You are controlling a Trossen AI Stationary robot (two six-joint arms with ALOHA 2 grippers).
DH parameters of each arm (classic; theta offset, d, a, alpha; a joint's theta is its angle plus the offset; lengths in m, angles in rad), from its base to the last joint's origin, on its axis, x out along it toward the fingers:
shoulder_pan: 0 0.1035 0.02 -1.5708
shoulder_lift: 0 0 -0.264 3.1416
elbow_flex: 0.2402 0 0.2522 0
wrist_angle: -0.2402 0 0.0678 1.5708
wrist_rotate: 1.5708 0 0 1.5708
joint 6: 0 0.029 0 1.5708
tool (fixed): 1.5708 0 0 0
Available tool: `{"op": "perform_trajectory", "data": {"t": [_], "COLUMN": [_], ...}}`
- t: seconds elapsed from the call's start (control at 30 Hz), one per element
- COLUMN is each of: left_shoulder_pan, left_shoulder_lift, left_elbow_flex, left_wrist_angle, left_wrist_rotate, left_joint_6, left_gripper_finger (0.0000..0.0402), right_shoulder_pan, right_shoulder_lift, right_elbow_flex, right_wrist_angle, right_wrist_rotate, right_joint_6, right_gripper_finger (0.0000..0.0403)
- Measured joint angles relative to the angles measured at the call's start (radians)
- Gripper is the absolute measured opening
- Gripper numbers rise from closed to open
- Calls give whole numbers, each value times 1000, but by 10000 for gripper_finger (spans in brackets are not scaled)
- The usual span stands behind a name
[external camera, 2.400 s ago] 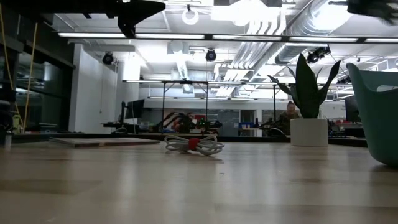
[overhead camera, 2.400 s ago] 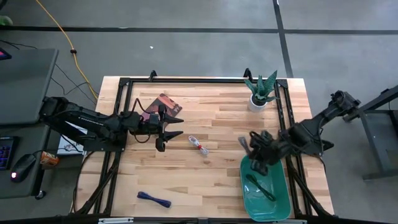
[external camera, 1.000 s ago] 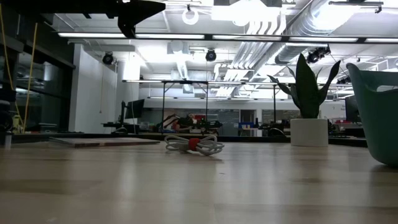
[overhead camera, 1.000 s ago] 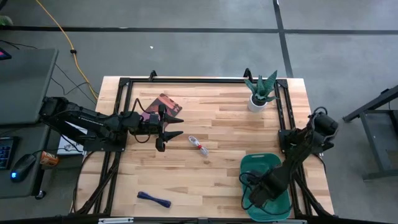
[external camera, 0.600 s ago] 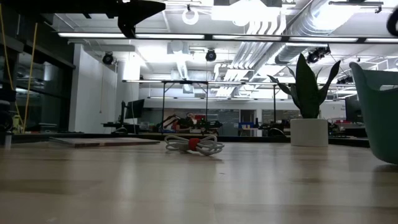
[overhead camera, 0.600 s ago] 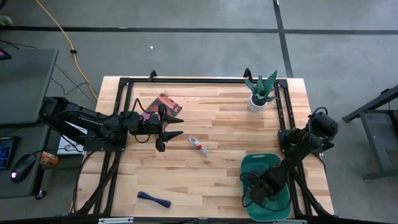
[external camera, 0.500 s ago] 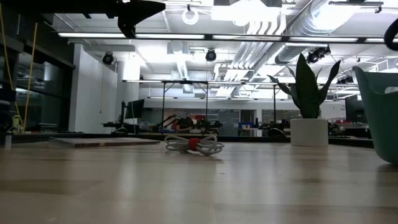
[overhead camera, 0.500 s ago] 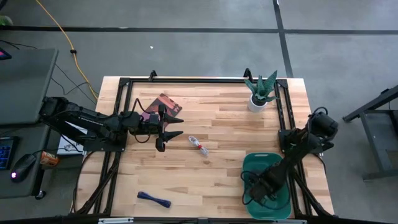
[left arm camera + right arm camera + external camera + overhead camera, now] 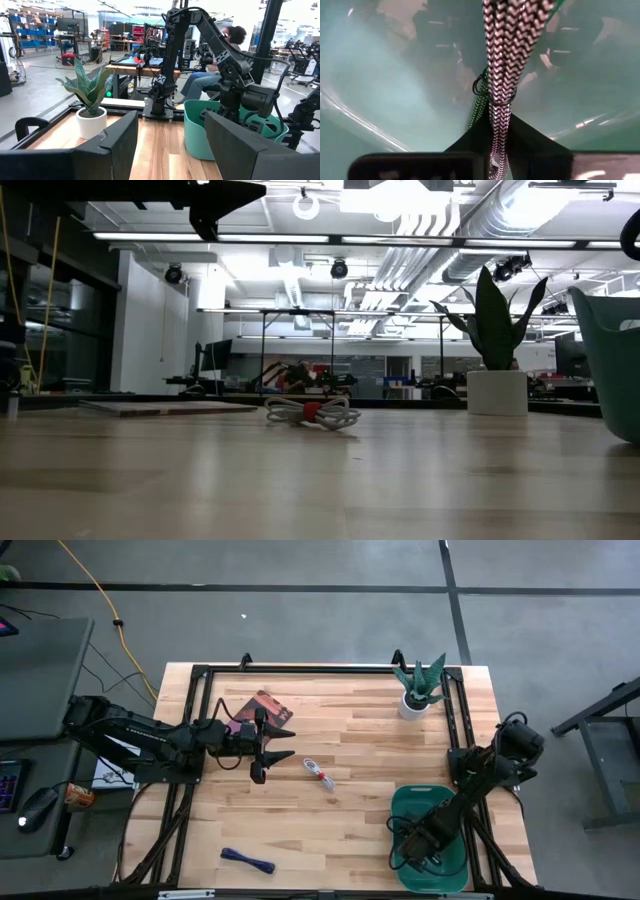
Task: Pick and place USB-C Cables
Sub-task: Put the black white USB cable into the bin
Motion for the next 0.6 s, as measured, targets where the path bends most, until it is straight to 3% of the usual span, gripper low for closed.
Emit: {"op": "perform_trajectory", "data": {"t": [0.33,0.6], "left_shoulder_pan": [0,0], "left_shoulder_lift": [0,0], "left_elbow_flex": [0,0], "left_wrist_angle": [-3,-7], "left_wrist_rotate": [0,0], "left_joint_6": [1,1], "left_gripper_finger": [209,209], "right_shoulder_pan": [0,-7], "right_shoulder_lift": [0,1], "right_elbow_flex": [0,25], "right_wrist_angle": [1,-14], "right_wrist_rotate": [-3,-5], "right_joint_6": [19,-34], "right_gripper_finger": [78,177]}}
